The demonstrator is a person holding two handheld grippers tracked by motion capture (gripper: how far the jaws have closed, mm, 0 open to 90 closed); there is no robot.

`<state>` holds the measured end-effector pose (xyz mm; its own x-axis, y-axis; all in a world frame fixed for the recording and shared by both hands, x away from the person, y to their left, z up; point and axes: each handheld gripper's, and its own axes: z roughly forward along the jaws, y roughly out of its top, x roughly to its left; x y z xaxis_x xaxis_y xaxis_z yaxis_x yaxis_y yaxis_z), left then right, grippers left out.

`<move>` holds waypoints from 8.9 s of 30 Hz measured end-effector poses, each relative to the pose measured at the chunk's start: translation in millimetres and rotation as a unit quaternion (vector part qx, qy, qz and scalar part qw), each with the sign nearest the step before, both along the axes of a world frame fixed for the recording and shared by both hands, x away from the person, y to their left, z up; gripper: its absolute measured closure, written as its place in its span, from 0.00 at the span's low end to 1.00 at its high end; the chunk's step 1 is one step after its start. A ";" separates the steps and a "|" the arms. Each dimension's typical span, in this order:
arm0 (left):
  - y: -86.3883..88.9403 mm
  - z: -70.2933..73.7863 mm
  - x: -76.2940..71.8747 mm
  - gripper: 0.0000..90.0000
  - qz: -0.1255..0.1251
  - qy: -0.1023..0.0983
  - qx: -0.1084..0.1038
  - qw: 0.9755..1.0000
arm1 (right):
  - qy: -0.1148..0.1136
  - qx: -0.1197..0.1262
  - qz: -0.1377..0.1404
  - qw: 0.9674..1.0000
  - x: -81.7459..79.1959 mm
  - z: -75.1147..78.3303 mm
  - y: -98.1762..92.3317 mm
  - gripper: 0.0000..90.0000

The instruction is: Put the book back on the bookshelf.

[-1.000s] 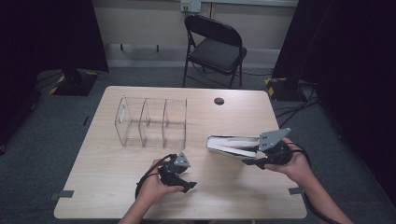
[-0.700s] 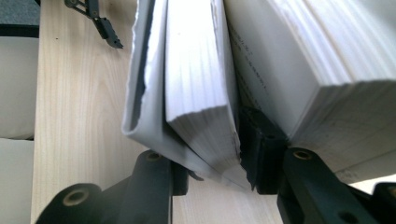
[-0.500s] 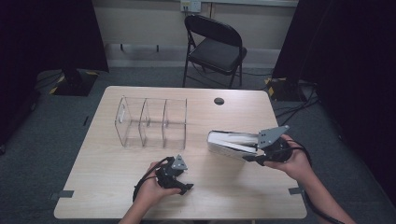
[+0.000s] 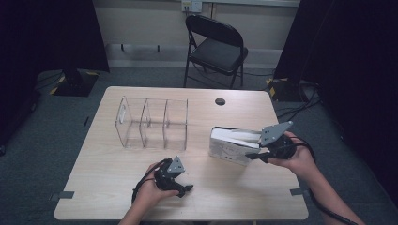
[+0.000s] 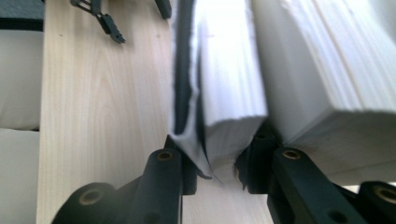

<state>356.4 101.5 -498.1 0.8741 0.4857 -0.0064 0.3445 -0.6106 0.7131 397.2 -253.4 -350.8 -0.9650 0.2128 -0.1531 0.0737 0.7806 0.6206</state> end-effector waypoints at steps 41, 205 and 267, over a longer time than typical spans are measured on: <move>-0.1 -2.4 -2.2 0.13 0.004 -0.006 -0.013 1.000 | 0.086 -0.073 -0.001 0.994 -9.8 25.7 31.9 0.84; -98.8 178.8 17.9 0.48 -0.083 0.049 0.151 0.984 | 0.063 -0.014 0.012 0.998 -5.7 3.3 33.3 0.44; -124.7 170.6 33.2 0.51 -0.075 0.092 0.198 0.973 | 0.044 0.096 -0.188 0.976 -31.4 -149.3 -17.0 0.15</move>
